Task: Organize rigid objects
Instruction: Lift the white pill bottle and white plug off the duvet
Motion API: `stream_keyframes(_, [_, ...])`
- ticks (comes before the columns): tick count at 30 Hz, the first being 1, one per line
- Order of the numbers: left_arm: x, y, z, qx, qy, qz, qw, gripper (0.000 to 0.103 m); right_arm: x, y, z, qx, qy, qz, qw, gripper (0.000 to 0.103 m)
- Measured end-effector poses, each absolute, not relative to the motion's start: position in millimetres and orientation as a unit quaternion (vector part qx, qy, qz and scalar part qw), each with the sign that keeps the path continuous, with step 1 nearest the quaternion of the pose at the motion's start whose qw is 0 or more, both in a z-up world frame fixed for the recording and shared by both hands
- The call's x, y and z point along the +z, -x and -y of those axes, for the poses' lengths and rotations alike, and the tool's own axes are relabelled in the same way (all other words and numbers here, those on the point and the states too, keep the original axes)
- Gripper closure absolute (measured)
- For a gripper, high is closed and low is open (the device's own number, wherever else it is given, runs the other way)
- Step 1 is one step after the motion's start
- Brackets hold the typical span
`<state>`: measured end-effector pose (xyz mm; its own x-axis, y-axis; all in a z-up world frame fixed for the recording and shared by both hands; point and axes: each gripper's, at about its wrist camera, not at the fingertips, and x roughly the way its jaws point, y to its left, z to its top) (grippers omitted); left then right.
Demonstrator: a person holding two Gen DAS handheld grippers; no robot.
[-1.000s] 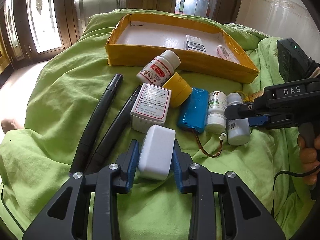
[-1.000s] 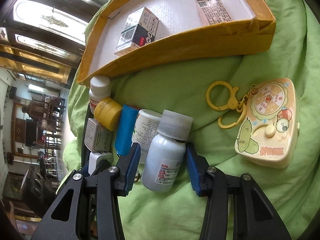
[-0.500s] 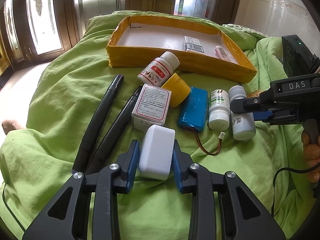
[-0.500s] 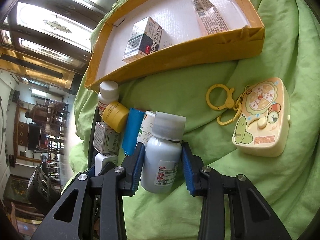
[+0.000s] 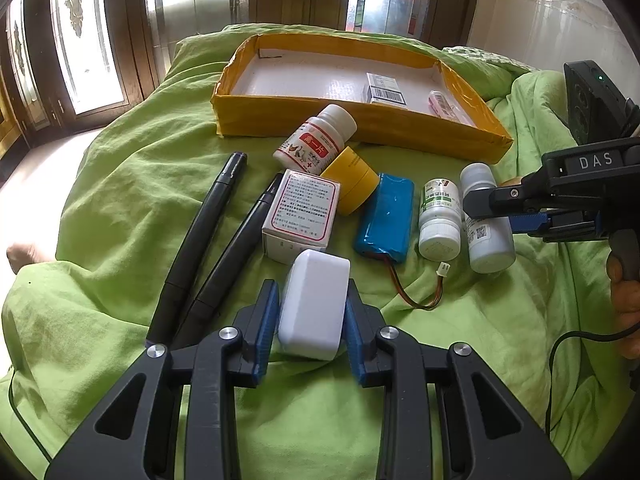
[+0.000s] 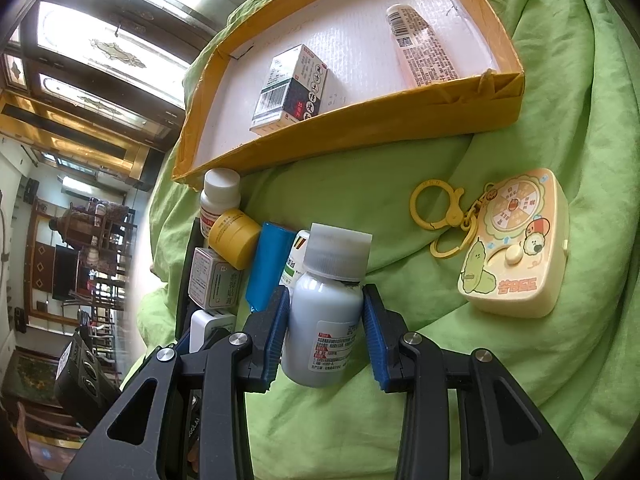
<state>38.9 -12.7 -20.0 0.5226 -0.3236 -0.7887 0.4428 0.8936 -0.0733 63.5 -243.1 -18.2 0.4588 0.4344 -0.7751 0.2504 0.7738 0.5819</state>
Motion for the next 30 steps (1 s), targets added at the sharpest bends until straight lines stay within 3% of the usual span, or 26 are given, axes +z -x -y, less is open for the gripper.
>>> stream_keyframes(30, [-2.9,-46.2,-5.5,-0.193,-0.034,-0.435,0.879,0.075,-4.3,-63.8,242.9,0.055,-0.319,-0.495,0.806,0.070])
